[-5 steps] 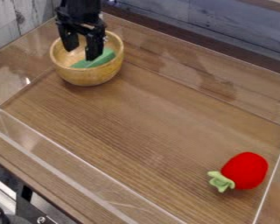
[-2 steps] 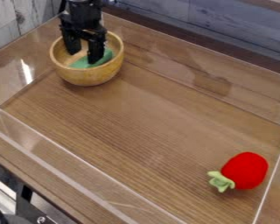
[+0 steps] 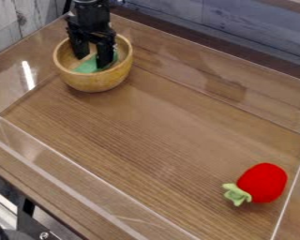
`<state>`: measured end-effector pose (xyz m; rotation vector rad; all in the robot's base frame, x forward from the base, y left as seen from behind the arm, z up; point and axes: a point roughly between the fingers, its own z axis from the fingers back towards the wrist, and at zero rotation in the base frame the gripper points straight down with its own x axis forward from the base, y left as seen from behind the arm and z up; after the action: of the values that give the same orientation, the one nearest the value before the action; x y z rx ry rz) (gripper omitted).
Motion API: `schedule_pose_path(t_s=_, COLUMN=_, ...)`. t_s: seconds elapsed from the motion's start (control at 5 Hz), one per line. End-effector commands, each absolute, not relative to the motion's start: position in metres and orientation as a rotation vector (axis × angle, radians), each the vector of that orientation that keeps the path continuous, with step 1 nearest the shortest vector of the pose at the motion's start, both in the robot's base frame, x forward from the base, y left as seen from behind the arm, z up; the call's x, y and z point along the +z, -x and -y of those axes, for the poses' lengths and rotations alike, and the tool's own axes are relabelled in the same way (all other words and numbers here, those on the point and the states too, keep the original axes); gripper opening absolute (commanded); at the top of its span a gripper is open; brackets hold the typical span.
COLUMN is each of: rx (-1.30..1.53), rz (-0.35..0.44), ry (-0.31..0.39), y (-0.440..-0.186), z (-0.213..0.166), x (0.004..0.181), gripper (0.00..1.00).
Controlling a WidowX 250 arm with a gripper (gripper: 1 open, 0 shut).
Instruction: Remove the green block from the brown bowl and put it on the table
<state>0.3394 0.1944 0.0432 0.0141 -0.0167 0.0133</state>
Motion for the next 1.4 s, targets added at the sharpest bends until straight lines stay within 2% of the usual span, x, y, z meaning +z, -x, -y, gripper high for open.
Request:
schedule_pose_path(t_s=0.0, rx=0.030, rz=0.067, ry=-0.039, y=-0.347, z=-0.204, x=0.061, gripper=1.00)
schedule_pose_path(t_s=0.8, rx=0.046, rz=0.114, ry=0.014, y=-0.348, z=-0.198, x=0.093, gripper=1.00)
schedule_pose_path(t_s=1.2, rx=0.050, rz=0.092, ry=0.006, y=-0.351, z=-0.198, x=0.077, gripper=1.00)
